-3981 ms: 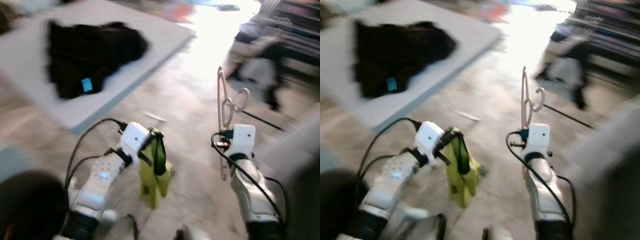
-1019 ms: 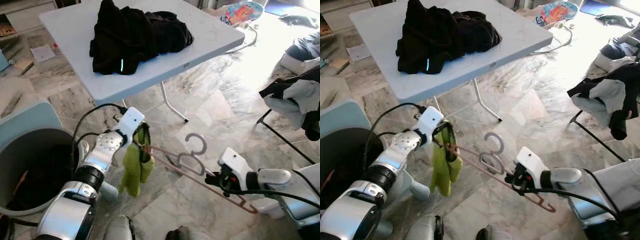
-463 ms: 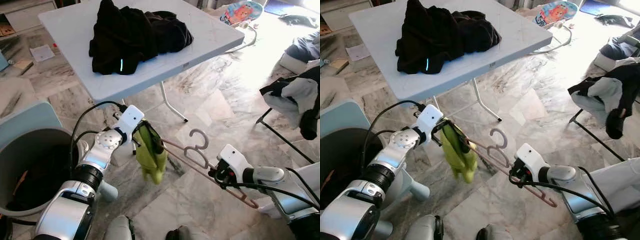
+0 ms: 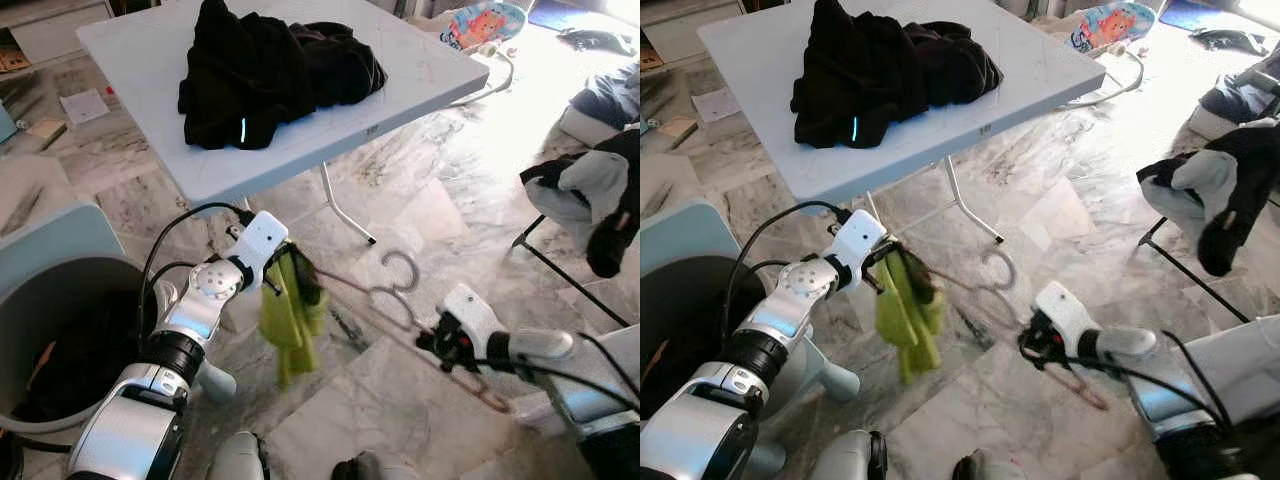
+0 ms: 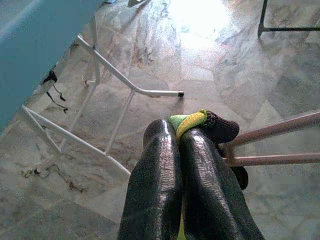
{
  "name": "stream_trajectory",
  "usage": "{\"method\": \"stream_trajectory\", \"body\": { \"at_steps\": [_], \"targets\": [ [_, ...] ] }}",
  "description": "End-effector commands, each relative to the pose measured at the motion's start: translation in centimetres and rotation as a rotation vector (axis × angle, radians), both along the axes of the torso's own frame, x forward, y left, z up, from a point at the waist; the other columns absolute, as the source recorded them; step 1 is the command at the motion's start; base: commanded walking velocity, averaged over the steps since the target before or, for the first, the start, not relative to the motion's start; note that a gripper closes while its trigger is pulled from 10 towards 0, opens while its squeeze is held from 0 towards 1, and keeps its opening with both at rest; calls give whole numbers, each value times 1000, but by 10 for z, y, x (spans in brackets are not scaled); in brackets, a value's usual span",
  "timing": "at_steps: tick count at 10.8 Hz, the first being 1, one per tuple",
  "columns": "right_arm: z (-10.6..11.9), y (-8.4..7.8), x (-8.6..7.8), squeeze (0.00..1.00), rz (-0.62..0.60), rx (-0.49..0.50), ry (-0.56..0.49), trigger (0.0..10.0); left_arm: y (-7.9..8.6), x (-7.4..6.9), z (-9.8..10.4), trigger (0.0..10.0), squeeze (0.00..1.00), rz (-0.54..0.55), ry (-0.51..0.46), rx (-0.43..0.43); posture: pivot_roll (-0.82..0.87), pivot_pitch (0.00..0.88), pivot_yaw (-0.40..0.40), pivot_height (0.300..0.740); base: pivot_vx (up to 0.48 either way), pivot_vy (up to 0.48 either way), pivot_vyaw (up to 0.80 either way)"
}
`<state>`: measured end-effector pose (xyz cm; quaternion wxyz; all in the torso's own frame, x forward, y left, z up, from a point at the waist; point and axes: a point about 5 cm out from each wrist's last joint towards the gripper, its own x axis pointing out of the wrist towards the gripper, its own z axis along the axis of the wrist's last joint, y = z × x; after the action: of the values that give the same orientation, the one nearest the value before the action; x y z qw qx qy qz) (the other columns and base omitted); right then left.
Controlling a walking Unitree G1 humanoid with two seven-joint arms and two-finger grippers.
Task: Hang hanger
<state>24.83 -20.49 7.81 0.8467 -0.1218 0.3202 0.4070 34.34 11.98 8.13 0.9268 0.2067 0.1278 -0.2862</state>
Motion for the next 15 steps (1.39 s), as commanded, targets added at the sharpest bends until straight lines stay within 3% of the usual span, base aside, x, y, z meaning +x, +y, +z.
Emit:
{"method": "stream_trajectory", "body": {
  "at_steps": [1,3,7,10,15],
  "targets": [
    [12,-3,2,0,25,21,-23,10000,3,0,-1,10000,0,5,-8,17,-90,92,-13,740,0,0,0],
    [8,-11,5,0,-12,-15,-27,10000,1,0,-1,10000,0,1,-10,14,-90,92,-13,740,0,0,0],
    [-7,5,-5,0,16,9,26,10000,-9,3,14,10000,0,-10,-57,-75,-87,96,-12,740,0,0,0],
    [-24,9,12,0,-215,-59,-23,10000,-17,-2,24,10000,0,-37,-68,-109,-78,97,-11,740,0,0,0],
    [-23,-4,29,0,-382,-82,-85,10000,-10,-11,19,10000,0,-48,-34,-104,-81,101,-12,740,0,0,0]
  ]
}}
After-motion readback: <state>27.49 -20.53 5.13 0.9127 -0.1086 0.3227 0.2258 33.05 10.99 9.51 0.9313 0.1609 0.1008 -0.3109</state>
